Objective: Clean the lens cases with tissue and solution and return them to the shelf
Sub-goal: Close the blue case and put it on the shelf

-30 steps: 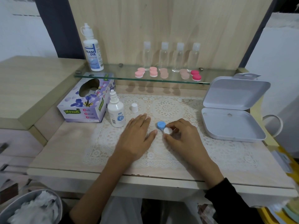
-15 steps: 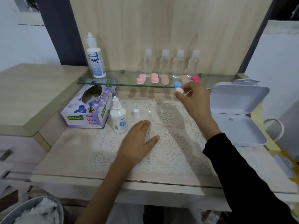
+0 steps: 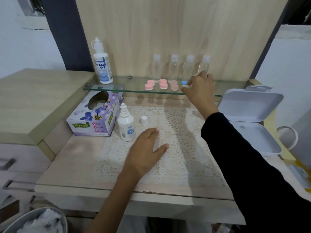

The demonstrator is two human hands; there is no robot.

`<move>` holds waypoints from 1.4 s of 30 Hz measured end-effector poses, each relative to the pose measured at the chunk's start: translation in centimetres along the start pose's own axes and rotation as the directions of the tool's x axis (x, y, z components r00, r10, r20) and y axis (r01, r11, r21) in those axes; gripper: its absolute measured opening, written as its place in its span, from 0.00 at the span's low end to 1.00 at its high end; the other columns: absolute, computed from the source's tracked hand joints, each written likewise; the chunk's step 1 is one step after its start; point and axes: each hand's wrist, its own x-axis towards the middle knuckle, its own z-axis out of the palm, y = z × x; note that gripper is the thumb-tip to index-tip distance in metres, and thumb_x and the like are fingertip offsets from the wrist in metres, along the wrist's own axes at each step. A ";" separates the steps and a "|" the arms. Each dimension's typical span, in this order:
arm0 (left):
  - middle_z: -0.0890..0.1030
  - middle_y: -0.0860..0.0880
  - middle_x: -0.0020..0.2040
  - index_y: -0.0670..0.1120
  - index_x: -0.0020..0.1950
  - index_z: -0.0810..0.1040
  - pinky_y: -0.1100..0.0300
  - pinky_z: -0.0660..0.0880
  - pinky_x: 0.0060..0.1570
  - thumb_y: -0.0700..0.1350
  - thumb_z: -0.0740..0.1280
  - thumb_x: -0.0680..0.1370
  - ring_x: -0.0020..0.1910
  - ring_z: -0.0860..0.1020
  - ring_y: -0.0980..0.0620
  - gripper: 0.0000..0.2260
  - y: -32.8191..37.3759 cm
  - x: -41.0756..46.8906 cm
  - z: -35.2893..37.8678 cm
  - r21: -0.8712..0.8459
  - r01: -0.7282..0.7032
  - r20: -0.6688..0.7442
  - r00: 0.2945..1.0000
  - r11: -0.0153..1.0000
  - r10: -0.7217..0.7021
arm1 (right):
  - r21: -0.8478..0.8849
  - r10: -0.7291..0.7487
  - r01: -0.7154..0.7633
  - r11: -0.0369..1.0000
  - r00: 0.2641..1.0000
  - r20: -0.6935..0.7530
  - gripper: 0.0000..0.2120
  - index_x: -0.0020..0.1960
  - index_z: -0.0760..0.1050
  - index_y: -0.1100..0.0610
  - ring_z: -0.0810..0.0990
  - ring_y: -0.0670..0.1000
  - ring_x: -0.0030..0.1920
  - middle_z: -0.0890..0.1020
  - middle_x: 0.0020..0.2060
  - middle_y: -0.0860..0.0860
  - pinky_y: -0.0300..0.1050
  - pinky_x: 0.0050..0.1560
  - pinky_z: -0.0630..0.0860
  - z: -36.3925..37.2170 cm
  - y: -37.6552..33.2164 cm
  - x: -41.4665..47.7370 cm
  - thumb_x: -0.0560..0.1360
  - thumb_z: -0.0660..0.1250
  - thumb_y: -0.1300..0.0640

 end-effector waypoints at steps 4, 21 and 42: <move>0.62 0.53 0.75 0.46 0.74 0.64 0.64 0.54 0.72 0.58 0.61 0.78 0.74 0.57 0.58 0.28 0.0 -0.1 0.0 0.014 -0.003 0.012 1.000 1.000 0.003 | 0.005 -0.023 0.023 1.000 1.000 -0.001 0.14 0.52 0.80 0.61 0.69 0.59 0.57 0.75 0.54 0.58 0.50 0.54 0.64 -0.4 0.4 0.0 0.74 0.66 0.52; 0.61 0.52 0.76 0.46 0.75 0.63 0.64 0.50 0.72 0.58 0.59 0.79 0.75 0.54 0.57 0.27 0.1 -0.1 0.0 0.040 -0.007 0.025 1.000 0.999 0.006 | -0.182 -0.143 0.131 0.975 0.988 -0.057 0.10 0.51 0.78 0.64 0.71 0.59 0.51 0.80 0.43 0.60 0.48 0.45 0.58 -1.6 1.7 -0.9 0.74 0.61 0.66; 0.59 0.52 0.76 0.47 0.75 0.62 0.66 0.46 0.72 0.57 0.59 0.80 0.75 0.53 0.57 0.27 0.0 -0.2 0.0 0.036 -0.014 0.049 0.999 0.999 0.013 | 0.593 -0.052 -0.064 0.803 0.983 0.176 0.11 0.54 0.81 0.48 0.73 0.40 0.48 0.78 0.45 0.37 0.35 0.45 0.66 -1.7 2.9 -15.4 0.74 0.70 0.61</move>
